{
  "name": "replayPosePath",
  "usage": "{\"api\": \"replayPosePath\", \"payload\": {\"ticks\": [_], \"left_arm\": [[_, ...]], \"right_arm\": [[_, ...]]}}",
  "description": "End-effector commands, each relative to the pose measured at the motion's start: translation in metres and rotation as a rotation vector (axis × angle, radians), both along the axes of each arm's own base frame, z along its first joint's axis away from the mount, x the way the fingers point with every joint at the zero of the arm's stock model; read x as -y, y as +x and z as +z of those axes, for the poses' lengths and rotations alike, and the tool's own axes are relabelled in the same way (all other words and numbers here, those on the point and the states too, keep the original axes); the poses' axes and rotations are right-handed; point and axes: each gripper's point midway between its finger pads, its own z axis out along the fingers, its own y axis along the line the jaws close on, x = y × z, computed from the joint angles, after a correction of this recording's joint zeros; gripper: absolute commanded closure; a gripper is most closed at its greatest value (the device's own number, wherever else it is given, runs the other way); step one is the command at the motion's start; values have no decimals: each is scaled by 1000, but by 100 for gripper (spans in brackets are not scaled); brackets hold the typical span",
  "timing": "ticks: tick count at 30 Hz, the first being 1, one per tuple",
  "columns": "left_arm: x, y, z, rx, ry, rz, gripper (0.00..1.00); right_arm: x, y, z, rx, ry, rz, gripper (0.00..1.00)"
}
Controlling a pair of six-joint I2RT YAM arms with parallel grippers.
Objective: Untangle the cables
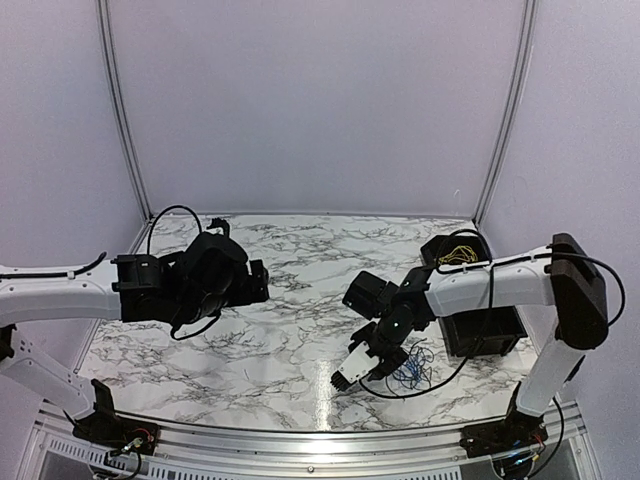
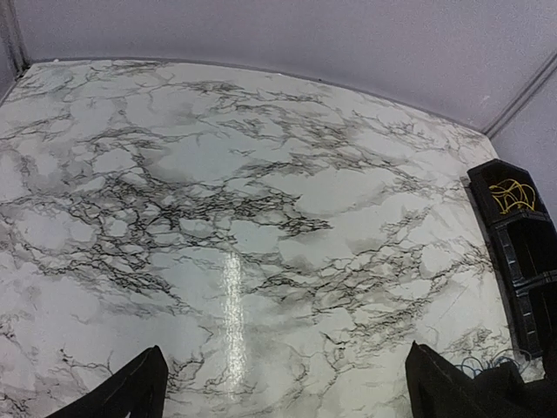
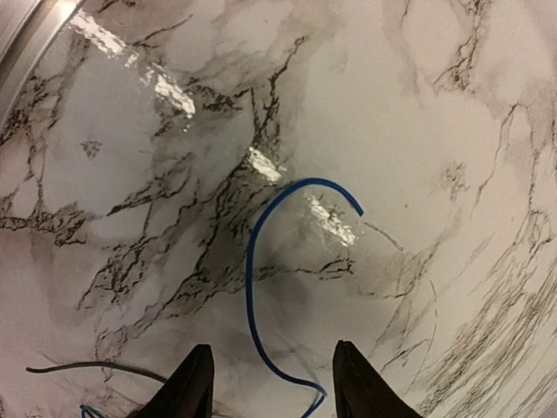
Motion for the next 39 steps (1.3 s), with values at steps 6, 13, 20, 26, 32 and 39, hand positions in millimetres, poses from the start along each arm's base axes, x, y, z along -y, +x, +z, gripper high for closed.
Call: {"api": "replayPosePath", "payload": {"ticks": [6,13,20,26,32,39], "left_arm": [[-39,2,-1,50,69,101,1],[-14,-14,20,155,-22,-169,15],[29,-55,61,302,-84,-445,18],[81,-75,78,368,-59,-583,18],[137,-72,89,503,-47,-581,17],[170,-31,56,548,85,-391,23]], "right_arm": [[-32,27,13,49,36,-83,100],[-66,45,152,-149,325,-359,100],[-80,57,253,-201,555,-537,100],[-84,66,343,-162,789,-604,100],[-83,65,412,-172,971,-631,100],[-77,48,476,-210,1121,-574,100]]}}
